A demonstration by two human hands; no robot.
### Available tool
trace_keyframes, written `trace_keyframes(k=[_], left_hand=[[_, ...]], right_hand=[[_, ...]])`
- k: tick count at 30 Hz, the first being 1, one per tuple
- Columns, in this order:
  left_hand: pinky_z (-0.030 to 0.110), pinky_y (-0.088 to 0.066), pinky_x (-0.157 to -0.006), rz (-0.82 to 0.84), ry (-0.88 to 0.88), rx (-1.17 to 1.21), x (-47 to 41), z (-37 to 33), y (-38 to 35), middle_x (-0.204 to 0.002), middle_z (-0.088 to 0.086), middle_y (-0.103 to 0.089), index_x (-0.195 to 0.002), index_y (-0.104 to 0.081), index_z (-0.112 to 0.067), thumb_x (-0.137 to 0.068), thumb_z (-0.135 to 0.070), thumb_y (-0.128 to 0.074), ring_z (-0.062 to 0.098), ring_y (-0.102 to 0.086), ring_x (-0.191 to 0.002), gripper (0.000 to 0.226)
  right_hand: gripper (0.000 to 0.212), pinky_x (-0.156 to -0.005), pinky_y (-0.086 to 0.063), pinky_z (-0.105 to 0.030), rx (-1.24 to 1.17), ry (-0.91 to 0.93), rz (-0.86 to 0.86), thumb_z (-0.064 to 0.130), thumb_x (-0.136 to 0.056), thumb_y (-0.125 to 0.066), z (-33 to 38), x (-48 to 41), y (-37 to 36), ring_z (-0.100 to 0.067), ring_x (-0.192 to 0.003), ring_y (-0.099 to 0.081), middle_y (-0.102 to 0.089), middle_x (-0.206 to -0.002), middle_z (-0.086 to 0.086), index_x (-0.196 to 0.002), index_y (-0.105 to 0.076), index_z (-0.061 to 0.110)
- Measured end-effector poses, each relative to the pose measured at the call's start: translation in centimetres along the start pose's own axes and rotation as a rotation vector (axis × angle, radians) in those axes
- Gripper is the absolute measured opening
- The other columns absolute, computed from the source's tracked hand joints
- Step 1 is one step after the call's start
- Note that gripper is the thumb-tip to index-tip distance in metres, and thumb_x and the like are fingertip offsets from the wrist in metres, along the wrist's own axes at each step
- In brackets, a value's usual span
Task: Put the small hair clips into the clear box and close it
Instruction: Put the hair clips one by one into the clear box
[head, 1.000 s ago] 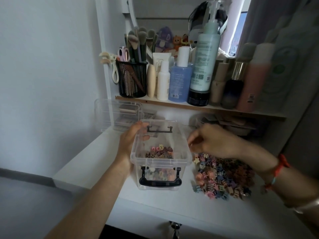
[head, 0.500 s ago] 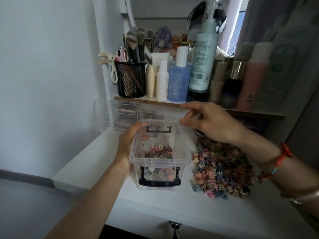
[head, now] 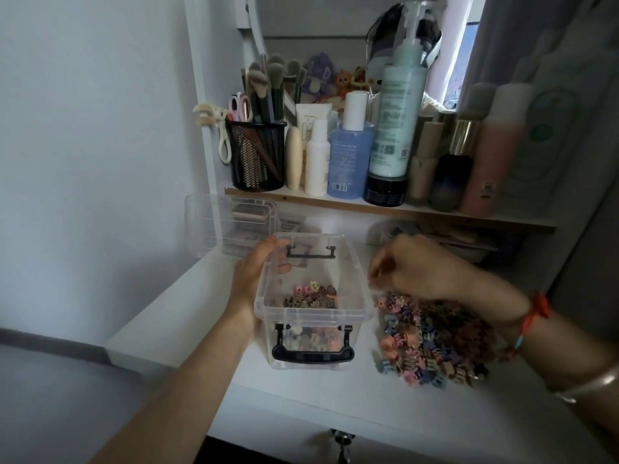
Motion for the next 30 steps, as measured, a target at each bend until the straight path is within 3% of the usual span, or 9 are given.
trace_keyframes(k=[2,5,10,14,17,21,24,27,30], left_hand=[[0.028,-0.038,-0.062,-0.008,0.001,0.007,0.0,0.1,0.1,-0.084,-0.001,-0.062,-0.082,-0.063,-0.022,-0.092,-0.034,-0.046,0.015,-0.058,-0.079,0.023],[0.029,-0.039,-0.063,-0.008,0.01,0.009,-0.2,0.2,0.1,-0.084,0.001,-0.063,-0.082,-0.063,-0.02,-0.091,-0.035,-0.047,0.015,-0.059,-0.078,0.024],[0.03,-0.039,-0.064,0.004,0.016,0.019,-0.5,0.3,0.1,-0.081,0.0,-0.063,-0.08,-0.064,-0.019,-0.091,-0.033,-0.048,0.014,-0.058,-0.075,0.023],[0.031,-0.039,-0.067,0.006,0.013,0.028,-0.4,0.3,0.1,-0.081,-0.001,-0.063,-0.078,-0.064,-0.021,-0.085,-0.037,-0.055,0.015,-0.058,-0.076,0.02],[0.03,-0.038,-0.065,-0.007,-0.011,0.012,-0.2,0.0,0.1,-0.083,-0.001,-0.063,-0.079,-0.064,-0.021,-0.09,-0.032,-0.048,0.015,-0.058,-0.077,0.022],[0.031,-0.039,-0.066,-0.007,-0.015,0.005,-0.2,-0.1,0.1,-0.085,-0.001,-0.063,-0.081,-0.064,-0.021,-0.091,-0.031,-0.046,0.015,-0.058,-0.078,0.023],[0.032,-0.041,-0.07,0.005,-0.005,0.006,-0.2,0.1,0.0,-0.086,0.0,-0.063,-0.081,-0.064,-0.021,-0.091,-0.034,-0.046,0.016,-0.058,-0.079,0.024],[0.031,-0.04,-0.066,0.005,-0.01,0.005,-0.2,0.2,0.1,-0.085,0.0,-0.063,-0.082,-0.064,-0.022,-0.092,-0.034,-0.046,0.015,-0.058,-0.077,0.024],[0.03,-0.039,-0.064,0.012,0.011,0.014,-0.3,0.3,0.1,-0.083,0.0,-0.062,-0.081,-0.064,-0.021,-0.091,-0.034,-0.046,0.014,-0.058,-0.076,0.024]], right_hand=[[0.006,-0.061,-0.039,-0.003,-0.314,0.007,-0.154,0.018,-0.079,-0.068,0.8,-0.2,2.5,0.007,-0.064,-0.053,-0.063,-0.074,0.012,-0.084,-0.071,0.021],[0.024,-0.059,-0.04,-0.002,-0.582,0.078,-0.157,0.019,-0.082,-0.064,2.4,-0.4,3.5,0.002,-0.063,-0.054,-0.063,-0.08,0.004,-0.106,-0.064,0.02],[0.024,-0.071,-0.04,-0.013,-0.165,-0.011,-0.097,0.019,-0.082,-0.065,0.3,-0.8,1.6,-0.006,-0.081,-0.057,-0.067,-0.096,0.003,-0.106,-0.064,0.016],[0.022,-0.087,-0.041,-0.02,0.22,0.002,0.155,0.016,-0.083,-0.059,-0.9,0.0,-2.9,-0.012,-0.103,-0.061,-0.07,-0.106,0.004,-0.101,-0.07,0.02],[0.019,-0.084,-0.046,-0.022,0.186,-0.02,0.051,0.012,-0.083,-0.057,-1.1,-0.3,-2.1,-0.013,-0.098,-0.062,-0.07,-0.1,0.003,-0.092,-0.071,0.021],[0.004,-0.066,-0.04,-0.008,-0.376,0.021,-0.288,0.018,-0.082,-0.065,0.9,-0.6,2.9,0.004,-0.071,-0.053,-0.062,-0.079,0.011,-0.086,-0.066,0.019],[0.022,-0.073,-0.04,-0.013,-0.442,0.076,-0.235,0.023,-0.082,-0.065,2.3,-0.8,3.5,0.005,-0.074,-0.051,-0.058,-0.092,0.012,-0.103,-0.061,0.019],[0.005,-0.066,-0.038,-0.006,-0.29,0.06,-0.198,0.02,-0.082,-0.066,1.5,-0.5,3.1,0.005,-0.071,-0.051,-0.059,-0.086,0.013,-0.086,-0.063,0.022],[0.004,-0.061,-0.039,-0.003,-0.061,0.012,0.063,0.02,-0.08,-0.067,0.2,0.3,0.0,0.001,-0.068,-0.056,-0.064,-0.079,0.007,-0.083,-0.069,0.019]])
Point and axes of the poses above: each hand's wrist, its own x-axis away from the middle knuckle, its own y-axis out of the back of the hand, z = x × y, the point moved 7 cm from there along -x, towards the middle knuckle
